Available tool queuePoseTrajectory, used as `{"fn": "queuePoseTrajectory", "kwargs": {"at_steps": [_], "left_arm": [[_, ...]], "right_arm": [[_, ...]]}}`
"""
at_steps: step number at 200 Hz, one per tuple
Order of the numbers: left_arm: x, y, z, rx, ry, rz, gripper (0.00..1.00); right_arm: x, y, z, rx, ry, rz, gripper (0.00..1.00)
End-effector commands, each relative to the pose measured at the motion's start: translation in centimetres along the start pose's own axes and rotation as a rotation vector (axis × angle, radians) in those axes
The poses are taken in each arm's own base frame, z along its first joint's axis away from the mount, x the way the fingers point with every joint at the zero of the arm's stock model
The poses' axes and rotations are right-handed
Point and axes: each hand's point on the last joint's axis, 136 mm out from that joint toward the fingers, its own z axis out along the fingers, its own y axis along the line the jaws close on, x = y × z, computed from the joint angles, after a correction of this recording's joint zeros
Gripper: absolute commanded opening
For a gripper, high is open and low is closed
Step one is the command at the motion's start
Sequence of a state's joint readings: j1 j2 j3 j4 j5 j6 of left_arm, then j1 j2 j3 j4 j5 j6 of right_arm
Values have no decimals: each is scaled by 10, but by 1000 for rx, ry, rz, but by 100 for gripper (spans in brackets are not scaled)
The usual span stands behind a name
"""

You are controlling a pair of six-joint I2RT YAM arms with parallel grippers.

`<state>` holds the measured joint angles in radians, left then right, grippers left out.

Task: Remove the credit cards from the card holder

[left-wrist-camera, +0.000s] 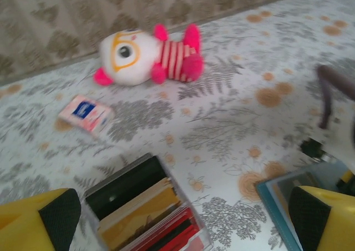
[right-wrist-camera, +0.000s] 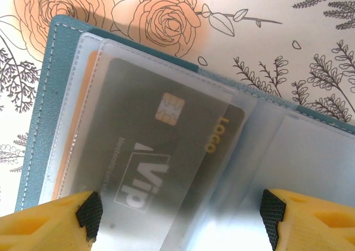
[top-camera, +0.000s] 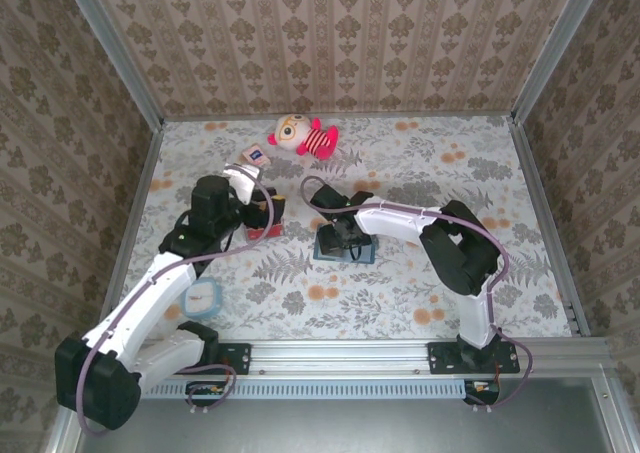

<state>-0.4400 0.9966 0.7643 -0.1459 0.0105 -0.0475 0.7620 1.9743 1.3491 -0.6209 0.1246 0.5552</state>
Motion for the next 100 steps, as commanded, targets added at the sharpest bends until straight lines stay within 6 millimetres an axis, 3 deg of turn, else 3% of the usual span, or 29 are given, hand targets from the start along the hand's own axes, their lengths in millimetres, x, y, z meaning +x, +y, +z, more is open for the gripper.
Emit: {"fn": "queuePoseTrajectory", "kwargs": {"at_steps": [1,37,69,100], "left_arm": [[7,46,-15,-278,16,-297,100],[9,55,-16,-322,41,-429,100],[15,45,-4,-238,147,-493,100],[11,32,12,-167,142,-600,100]], "right_arm": [[21,-18,17,79,88,15,79],[32,-21,29,56,129,37,76],[42,-30,36,15,175,74,68],[49,-37,39,-32,203,106,64]]}}
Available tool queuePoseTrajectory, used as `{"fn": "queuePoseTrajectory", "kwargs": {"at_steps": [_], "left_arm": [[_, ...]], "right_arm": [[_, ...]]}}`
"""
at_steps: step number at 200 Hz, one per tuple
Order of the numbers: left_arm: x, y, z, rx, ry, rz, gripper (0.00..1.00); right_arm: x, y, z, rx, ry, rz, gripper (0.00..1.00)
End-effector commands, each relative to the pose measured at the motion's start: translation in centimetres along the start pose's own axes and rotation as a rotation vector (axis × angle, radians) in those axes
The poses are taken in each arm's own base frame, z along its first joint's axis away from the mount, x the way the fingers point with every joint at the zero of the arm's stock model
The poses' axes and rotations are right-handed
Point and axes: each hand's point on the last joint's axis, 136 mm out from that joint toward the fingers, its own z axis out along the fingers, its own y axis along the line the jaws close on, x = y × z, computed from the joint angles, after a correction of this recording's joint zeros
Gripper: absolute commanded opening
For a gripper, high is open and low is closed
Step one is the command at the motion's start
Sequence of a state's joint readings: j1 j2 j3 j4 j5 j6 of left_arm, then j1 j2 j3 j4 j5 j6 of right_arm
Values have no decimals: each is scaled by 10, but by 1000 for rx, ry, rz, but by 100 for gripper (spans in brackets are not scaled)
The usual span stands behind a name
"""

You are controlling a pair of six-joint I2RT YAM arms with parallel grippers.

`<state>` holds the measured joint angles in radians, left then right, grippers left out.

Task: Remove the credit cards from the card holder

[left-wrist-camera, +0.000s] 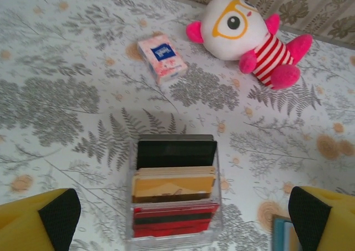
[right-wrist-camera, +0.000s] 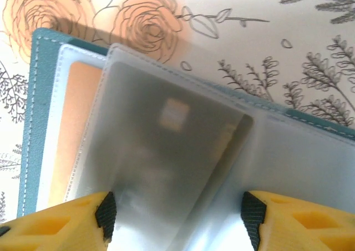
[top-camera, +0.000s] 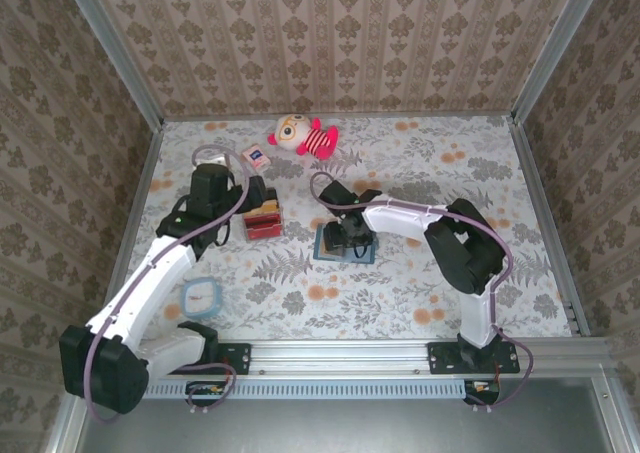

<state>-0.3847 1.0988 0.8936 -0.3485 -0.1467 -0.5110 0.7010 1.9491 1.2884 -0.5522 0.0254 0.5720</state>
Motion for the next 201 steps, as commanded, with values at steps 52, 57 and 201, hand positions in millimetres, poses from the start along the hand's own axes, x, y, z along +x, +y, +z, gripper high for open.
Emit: {"fn": "queuePoseTrajectory", "kwargs": {"at_steps": [52,57,201], "left_arm": [[51,-46,29,172,242,-216,91],[57,-48,30,170,268,-225,90],[167,-111,48,260,543,-213,44]], "right_arm": [[50,-41,30,-8,191,83,56],[51,-42,30,-7,193,85,56],[60,-85,40,234,227,-18,42]]}}
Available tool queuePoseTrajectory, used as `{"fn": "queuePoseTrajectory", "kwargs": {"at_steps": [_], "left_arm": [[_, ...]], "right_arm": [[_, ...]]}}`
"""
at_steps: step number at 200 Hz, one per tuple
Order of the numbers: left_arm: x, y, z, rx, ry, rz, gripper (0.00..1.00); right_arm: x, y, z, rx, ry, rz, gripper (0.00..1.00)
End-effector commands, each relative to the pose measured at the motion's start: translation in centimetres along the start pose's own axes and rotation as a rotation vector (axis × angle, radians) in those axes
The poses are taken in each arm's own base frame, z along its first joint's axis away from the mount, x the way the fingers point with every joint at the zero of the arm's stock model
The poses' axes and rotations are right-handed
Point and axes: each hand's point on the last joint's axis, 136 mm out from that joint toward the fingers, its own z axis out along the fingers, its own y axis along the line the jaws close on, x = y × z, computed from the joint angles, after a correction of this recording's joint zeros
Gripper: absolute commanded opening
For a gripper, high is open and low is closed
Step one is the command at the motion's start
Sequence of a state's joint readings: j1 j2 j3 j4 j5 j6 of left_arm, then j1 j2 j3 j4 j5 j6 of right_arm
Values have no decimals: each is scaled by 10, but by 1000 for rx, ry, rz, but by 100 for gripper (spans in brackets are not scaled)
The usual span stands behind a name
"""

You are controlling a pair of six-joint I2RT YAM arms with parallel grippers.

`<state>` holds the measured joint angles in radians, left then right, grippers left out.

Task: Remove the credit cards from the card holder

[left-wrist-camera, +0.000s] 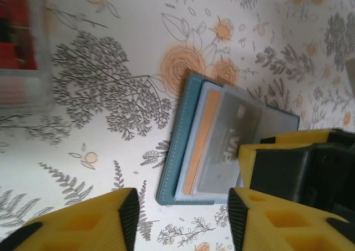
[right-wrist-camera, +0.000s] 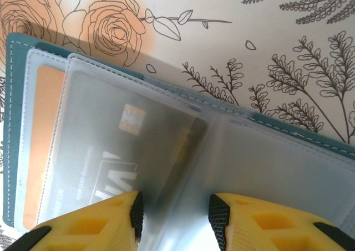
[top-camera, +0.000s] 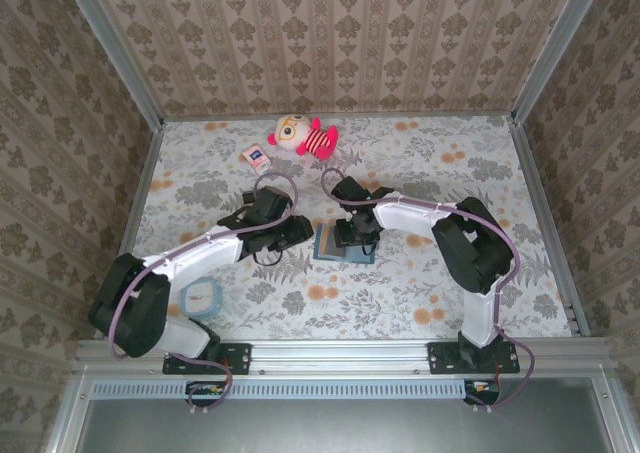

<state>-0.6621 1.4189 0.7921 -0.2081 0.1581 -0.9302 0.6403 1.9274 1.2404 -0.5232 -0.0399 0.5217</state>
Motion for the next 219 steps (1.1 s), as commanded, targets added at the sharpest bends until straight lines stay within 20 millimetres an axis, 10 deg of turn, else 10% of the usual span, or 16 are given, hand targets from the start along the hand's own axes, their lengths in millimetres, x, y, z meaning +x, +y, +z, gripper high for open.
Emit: {"fn": "queuePoseTrajectory", "kwargs": {"at_steps": [1,89,219], "left_arm": [[2,-17,6,46,15,11,44],[26,-33,43,114,179,5,28],[47,-6,67,8,285,-42,31]], "right_arm": [[58,-71,36,277,204,-18,42],[59,-65,40,239,204,-6,42],[60,-61,40,211,211,4,39]]}}
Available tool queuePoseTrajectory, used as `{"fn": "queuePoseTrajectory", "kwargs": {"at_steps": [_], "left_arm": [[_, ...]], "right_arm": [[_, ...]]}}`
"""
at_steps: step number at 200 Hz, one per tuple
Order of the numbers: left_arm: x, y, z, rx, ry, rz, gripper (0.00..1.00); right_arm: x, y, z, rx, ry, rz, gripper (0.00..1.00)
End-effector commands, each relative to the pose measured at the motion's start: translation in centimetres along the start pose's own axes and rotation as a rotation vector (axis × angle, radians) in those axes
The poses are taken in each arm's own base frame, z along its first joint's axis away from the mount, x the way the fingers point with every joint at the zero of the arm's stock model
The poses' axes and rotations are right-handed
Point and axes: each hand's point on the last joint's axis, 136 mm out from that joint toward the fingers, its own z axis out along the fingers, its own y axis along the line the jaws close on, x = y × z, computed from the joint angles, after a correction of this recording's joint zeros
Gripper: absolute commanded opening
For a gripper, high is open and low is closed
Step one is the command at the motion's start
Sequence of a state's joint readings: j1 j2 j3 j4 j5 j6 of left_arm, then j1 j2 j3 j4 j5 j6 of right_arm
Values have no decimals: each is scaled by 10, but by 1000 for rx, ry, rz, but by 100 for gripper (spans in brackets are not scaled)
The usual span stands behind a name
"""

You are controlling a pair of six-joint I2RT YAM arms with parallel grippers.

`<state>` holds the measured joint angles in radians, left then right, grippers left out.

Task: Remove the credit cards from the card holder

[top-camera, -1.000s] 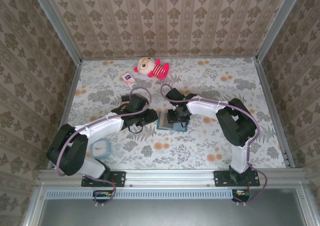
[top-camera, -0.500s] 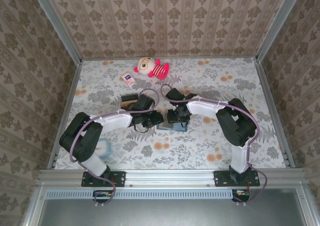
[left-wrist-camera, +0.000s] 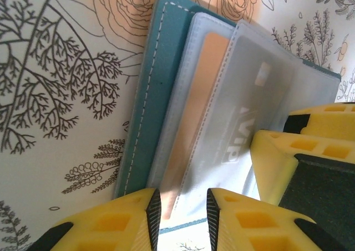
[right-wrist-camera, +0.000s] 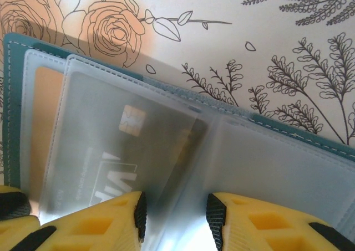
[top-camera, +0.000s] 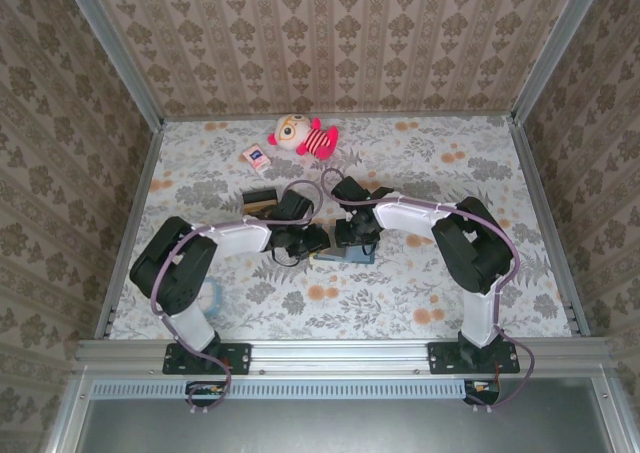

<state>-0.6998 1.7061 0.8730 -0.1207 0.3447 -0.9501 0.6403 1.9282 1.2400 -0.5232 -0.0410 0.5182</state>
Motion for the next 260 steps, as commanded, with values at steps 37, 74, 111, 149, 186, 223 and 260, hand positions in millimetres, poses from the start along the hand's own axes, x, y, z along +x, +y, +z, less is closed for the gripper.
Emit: {"fn": "queuePoseTrajectory", "kwargs": {"at_steps": [37,74,111,149,186,223,260], "left_arm": [[13,11,12,-33,75,-42,31],[11,-4,10,35,80,-2,29],[9,-9,7,40,78,29,27],[8,-13,7,73,82,29,27],[8,-21,5,107,82,49,27],[7,-26,4,133,83,55,26],[7,-28,5,142,84,58,26]], "right_arm": [[61,-59,41,188,215,17,39],[62,-58,42,167,219,29,39],[61,-56,42,152,220,34,40],[62,-54,43,142,222,38,39],[61,-52,43,128,222,43,40],[60,-49,42,109,220,48,40],[55,-42,38,74,207,58,40]]}}
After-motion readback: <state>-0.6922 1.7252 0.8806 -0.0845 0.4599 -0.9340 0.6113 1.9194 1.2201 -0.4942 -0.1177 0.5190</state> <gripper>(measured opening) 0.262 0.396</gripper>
